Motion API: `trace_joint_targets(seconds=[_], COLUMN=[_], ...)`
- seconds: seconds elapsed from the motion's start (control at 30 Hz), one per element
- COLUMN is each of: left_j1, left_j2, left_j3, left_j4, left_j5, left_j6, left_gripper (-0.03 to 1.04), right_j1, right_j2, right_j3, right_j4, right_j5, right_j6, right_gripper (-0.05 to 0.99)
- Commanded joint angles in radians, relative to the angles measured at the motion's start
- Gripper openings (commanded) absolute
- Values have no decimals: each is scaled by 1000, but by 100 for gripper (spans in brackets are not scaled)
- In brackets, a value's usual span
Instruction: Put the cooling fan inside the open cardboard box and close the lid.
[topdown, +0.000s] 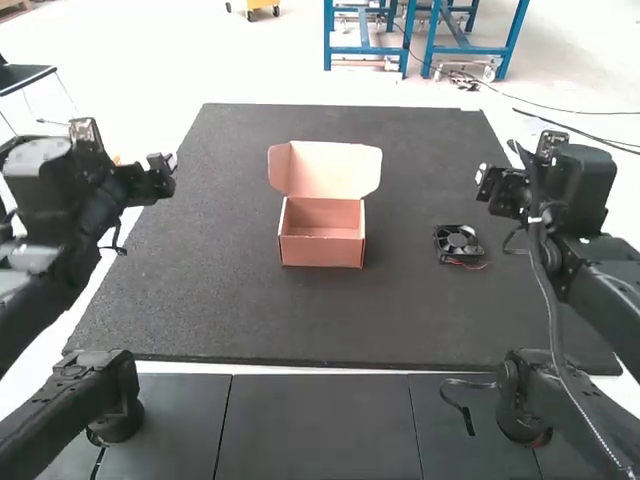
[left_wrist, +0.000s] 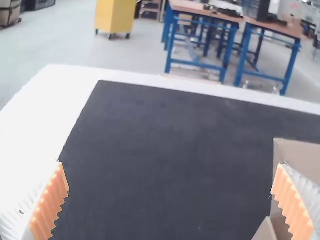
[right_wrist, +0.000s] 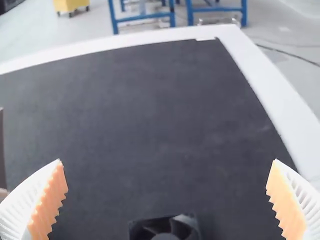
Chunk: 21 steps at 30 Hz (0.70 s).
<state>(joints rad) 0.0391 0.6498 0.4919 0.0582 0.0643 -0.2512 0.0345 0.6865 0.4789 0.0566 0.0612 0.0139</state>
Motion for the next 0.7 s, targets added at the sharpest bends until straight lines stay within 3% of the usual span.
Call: trace_joint_targets(seconds=[0.0, 0.07, 0.17, 0.27, 0.33, 0.4, 0.43, 0.47, 0.57, 0.63, 0.67], left_j1=[2, -1, -4, -5, -8, -24, -36, -50, -90, -117, -130], left_j2=[174, 274, 381, 450, 461, 462, 462, 464, 455, 439, 429], left_j3=[189, 286, 398, 468, 490, 513, 527, 537, 559, 573, 574], left_j4=[-69, -141, -242, -330, -376, -391, -411, -440, -492, -509, -506], left_j5=[14, 29, 46, 48, 57, 57, 78, 157, 290, 350, 371], left_j6=[12, 64, 69, 122, 244, 268, 282, 285, 283, 271, 244], left_gripper=[96, 96, 96, 96, 95, 90, 88, 88, 89, 90, 90], right_j1=[-2, -2, -5, -4, -5, -10, -12, -12, -15, -22, -28], right_j2=[51, 94, 163, 228, 285, 360, 397, 430, 509, 544, 556], right_j3=[139, 214, 319, 415, 474, 537, 567, 598, 667, 682, 685], right_j4=[-72, -149, -247, -314, -356, -437, -468, -498, -583, -604, -613], right_j5=[9, 5, 6, 5, 6, 12, 17, 28, 49, 45, 37], right_j6=[-28, -55, -58, -58, -58, -58, -58, -60, -61, -65, -66], right_gripper=[91, 91, 91, 91, 90, 90, 91, 91, 91, 91, 91])
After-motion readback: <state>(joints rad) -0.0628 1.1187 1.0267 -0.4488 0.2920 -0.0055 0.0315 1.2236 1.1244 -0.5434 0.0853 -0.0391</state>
